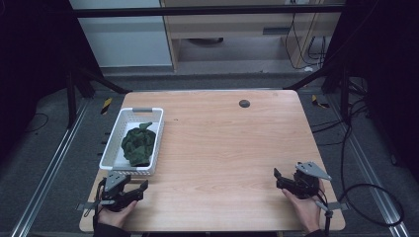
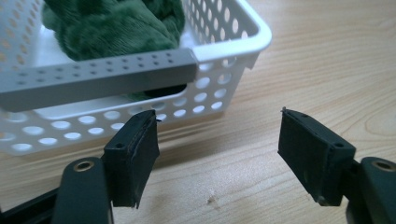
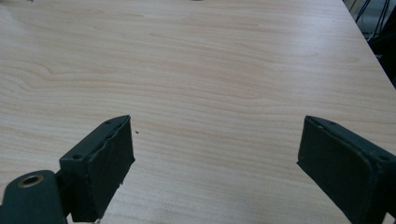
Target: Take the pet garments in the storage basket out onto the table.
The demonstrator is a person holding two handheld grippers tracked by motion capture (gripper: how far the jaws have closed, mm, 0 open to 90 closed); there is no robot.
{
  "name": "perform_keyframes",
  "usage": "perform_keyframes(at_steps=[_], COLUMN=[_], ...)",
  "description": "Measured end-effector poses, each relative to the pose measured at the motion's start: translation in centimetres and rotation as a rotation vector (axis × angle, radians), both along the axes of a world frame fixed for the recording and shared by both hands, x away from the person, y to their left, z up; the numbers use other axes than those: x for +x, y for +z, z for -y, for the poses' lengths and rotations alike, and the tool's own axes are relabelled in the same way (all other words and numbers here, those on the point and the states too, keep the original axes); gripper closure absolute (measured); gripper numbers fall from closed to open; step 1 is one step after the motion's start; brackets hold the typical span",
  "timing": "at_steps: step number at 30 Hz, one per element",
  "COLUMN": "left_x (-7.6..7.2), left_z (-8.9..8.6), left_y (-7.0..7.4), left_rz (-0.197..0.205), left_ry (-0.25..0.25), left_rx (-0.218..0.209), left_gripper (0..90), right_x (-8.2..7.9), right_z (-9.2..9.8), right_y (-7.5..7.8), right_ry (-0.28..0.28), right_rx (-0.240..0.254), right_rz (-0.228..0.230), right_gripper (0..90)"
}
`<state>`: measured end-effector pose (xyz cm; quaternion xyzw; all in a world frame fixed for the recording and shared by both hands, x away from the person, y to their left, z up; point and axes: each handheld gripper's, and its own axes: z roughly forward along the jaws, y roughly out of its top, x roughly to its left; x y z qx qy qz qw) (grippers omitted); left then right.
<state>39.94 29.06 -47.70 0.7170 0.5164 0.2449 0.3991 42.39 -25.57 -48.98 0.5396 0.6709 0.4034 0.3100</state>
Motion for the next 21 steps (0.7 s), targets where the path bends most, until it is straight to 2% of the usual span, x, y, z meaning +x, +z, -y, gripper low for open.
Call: perform_keyframes(at_steps=[9,13,16,21], left_x=[-0.7,-1.1,-1.2,-1.1], left_z=[-0.4,-0.6,-1.1,-1.5], left_y=[1.3,2.1,2.8,3.7], left_rz=[0.05,0.082,0.101,0.123], left_ry=[0.025,0.035,0.052,0.062], left_rx=[-0.038,-0.049,-0.081,-0.091], left_gripper=[28.1,27.3,27.3,27.1], right_x=[-0.7,-0.7,-0.7,-0.6], right_z=[0.0,0.0,0.0,0.0], right_y=[0.3,0.3,0.3,0.2], right_ry=[0.013,0.013,0.011,0.014], right_rx=[0.013,-0.003,-0.007,-0.009], right_rz=[0.012,0.014,0.017,0.014], right_gripper=[10.2,10.3,10.7,10.6])
